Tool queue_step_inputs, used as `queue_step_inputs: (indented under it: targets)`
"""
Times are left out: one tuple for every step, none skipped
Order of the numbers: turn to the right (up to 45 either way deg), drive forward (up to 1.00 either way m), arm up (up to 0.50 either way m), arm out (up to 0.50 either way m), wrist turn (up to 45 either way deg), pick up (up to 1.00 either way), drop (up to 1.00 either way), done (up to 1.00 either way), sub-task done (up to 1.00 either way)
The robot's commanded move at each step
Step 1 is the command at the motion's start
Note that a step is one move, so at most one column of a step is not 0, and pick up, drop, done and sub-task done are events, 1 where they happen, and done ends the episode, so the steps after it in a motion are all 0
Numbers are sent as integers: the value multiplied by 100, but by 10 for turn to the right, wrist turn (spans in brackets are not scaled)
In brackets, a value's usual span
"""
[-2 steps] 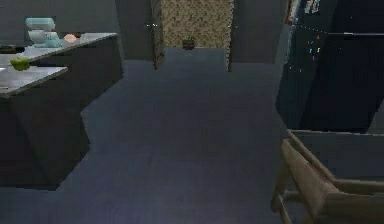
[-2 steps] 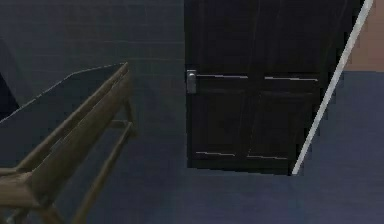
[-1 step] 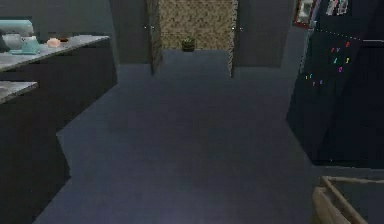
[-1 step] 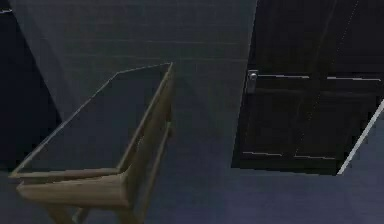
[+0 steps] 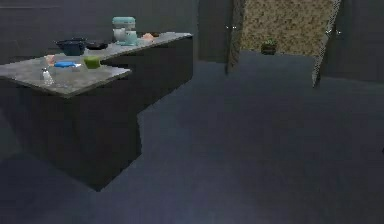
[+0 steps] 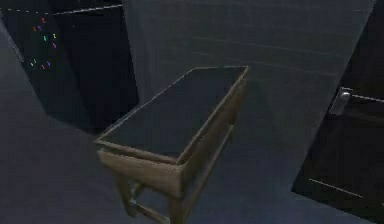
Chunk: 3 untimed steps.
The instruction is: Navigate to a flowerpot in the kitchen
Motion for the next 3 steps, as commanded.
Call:
queue_step_inputs:
  targets:
    - [0, 100, 0, 0, 0, 0, 0, 0, 0]
    - [-30, 0, 0, 0, 0, 0, 0, 0, 0]
    - [150, 0, 0, 0, 0, 0, 0, 0, 0]
